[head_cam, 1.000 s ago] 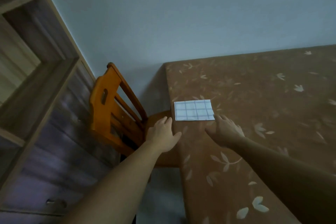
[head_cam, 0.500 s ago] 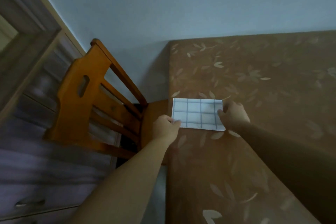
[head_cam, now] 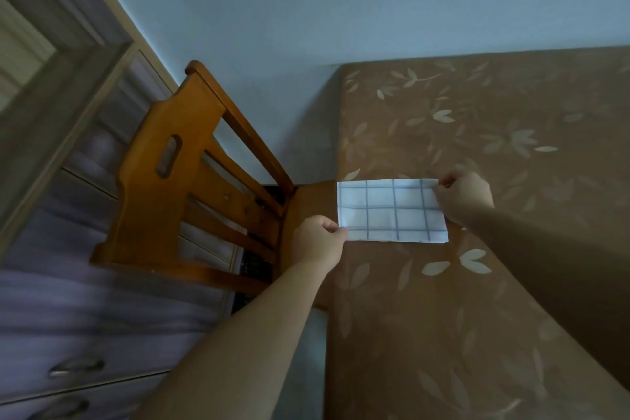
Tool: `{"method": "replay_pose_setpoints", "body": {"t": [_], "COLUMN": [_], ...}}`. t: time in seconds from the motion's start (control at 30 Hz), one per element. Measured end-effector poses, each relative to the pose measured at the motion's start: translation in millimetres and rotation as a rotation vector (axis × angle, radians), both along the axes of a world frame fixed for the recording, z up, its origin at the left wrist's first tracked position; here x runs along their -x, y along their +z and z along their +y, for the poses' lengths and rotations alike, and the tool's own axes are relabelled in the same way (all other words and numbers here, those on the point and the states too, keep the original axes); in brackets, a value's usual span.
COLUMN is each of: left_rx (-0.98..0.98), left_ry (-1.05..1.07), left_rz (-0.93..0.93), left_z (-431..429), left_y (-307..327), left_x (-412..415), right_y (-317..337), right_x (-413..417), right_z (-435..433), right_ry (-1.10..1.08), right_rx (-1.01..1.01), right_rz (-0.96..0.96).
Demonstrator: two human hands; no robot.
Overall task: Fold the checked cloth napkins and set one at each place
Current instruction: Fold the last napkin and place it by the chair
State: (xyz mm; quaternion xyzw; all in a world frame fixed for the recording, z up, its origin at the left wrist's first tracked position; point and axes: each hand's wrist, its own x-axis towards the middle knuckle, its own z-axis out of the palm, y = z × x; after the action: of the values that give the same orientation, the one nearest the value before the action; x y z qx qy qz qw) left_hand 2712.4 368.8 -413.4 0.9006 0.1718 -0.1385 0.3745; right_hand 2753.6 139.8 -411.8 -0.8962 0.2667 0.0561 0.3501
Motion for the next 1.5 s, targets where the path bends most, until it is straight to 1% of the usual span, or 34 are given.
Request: {"method": "replay_pose_setpoints", "body": {"t": [0.2, 0.33, 0.37, 0.4, 0.47, 0.5, 0.53, 0.57, 0.7, 0.77, 0.8, 0.87, 0.9, 0.97, 1.0, 1.03, 1.07, 1.1, 1.2, 1.27, 1.3, 1.33, 1.4, 1.43, 1.47, 1.5], "left_rx": [0.08, 0.085, 0.077, 0.066, 0.045, 0.038, 0.033, 0.028, -0.02, -0.027, -0.021, 0.009, 0.028, 0.066, 0.083, 0.101, 0.112, 0.113, 0.053, -0.034, -0.092, -0.152, -0.266, -0.304, -0.327, -0.336], "left_ry": [0.071, 0.039, 0.024, 0.008, -0.017, -0.024, -0.027, -0.029, -0.075, -0.069, -0.053, -0.036, -0.045, -0.086, -0.103, -0.115, -0.127, -0.141, -0.202, -0.27, -0.33, -0.403, -0.544, -0.582, -0.596, -0.597], "left_rz": [-0.029, -0.047, -0.051, -0.055, -0.068, -0.078, -0.087, -0.095, -0.15, -0.172, -0.183, -0.192, -0.192, -0.181, -0.172, -0.162, -0.155, -0.154, -0.15, -0.166, -0.177, -0.183, -0.195, -0.204, -0.221, -0.243], "left_z": [2, 3, 3, 3, 3, 3, 2, 2, 1, 0, 0, -3, -5, -11, -14, -17, -19, -21, -21, -19, -17, -15, -10, -6, -3, 0], "left_y": [-5, -6, -6, -6, -5, -6, -6, -6, -3, -1, 0, 0, 1, 1, 0, -1, -2, -4, -8, -9, -9, -8, -9, -10, -12, -13], "left_x": [-5, -5, -5, -5, -3, -3, -3, -3, -1, 0, 0, -2, -3, -4, -4, -4, -3, -3, -2, 1, 4, 6, 10, 10, 9, 8], "right_y": [-1, 3, 4, 3, 1, 0, 1, 2, 12, 18, 19, 20, 20, 18, 17, 16, 15, 15, 21, 23, 22, 22, 20, 20, 20, 19], "right_x": [-5, -8, -8, -7, -8, -11, -15, -19, -28, -23, -21, -14, -9, 3, 10, 16, 21, 24, 24, 20, 18, 18, 21, 23, 25, 27], "right_z": [-1, -2, -1, 1, 5, 8, 11, 14, 18, 16, 14, 7, 6, 10, 13, 18, 21, 25, 30, 31, 32, 34, 40, 42, 44, 45], "right_ry": [-0.018, -0.002, 0.033, 0.116, 0.373, 0.495, 0.577, 0.613, 0.632, 0.57, 0.488, 0.251, 0.123, -0.095, -0.166, -0.193, -0.169, -0.1, 0.102, 0.118, 0.1, 0.072, -0.008, -0.048, -0.07, -0.07], "right_rx": [0.005, 0.068, 0.125, 0.22, 0.421, 0.491, 0.524, 0.527, 0.402, 0.235, 0.152, 0.006, -0.099, -0.378, -0.493, -0.562, -0.576, -0.539, -0.324, -0.195, -0.192, -0.25, -0.463, -0.548, -0.591, -0.593], "right_rz": [-0.006, 0.018, 0.01, -0.013, -0.067, -0.07, -0.043, -0.006, 0.121, 0.153, 0.152, 0.139, 0.137, 0.171, 0.197, 0.226, 0.252, 0.278, 0.296, 0.267, 0.264, 0.266, 0.269, 0.265, 0.26, 0.253]}}
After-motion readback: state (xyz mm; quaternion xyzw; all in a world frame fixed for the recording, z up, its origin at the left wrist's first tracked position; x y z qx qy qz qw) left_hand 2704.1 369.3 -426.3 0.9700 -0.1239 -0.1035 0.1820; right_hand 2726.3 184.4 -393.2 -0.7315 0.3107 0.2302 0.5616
